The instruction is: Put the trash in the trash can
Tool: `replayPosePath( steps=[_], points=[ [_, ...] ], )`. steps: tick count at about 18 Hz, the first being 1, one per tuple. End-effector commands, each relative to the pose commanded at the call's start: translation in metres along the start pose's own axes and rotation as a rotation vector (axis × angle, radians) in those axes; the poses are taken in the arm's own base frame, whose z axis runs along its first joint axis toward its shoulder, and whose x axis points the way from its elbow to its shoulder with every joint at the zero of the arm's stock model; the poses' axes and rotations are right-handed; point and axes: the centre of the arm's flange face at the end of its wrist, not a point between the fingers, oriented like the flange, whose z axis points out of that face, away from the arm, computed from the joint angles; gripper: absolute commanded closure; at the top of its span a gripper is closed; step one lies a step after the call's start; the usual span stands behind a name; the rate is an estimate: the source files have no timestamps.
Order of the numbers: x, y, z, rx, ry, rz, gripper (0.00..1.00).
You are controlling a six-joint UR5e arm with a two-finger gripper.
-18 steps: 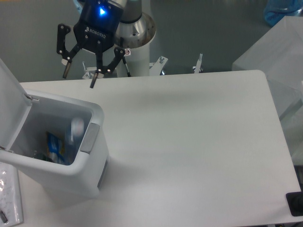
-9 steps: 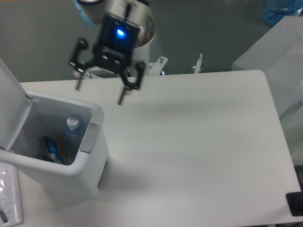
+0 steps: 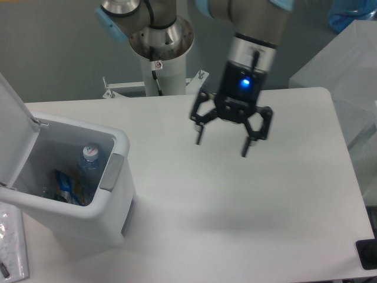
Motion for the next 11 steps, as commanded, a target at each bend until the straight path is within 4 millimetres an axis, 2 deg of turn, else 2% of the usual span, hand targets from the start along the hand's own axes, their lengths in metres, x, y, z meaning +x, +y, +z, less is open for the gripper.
replayPosePath(
  steps=[3,8,11],
  points=[
    [-0.019,0.015,0.015,-0.135,-0.065,0.126,0.0],
    [-0.03,0.04,0.044,-0.322,-0.05,0.419,0.0],
    [-0.031,0.048,0.053,-0.433,-0.053,0.495,0.0]
  ],
)
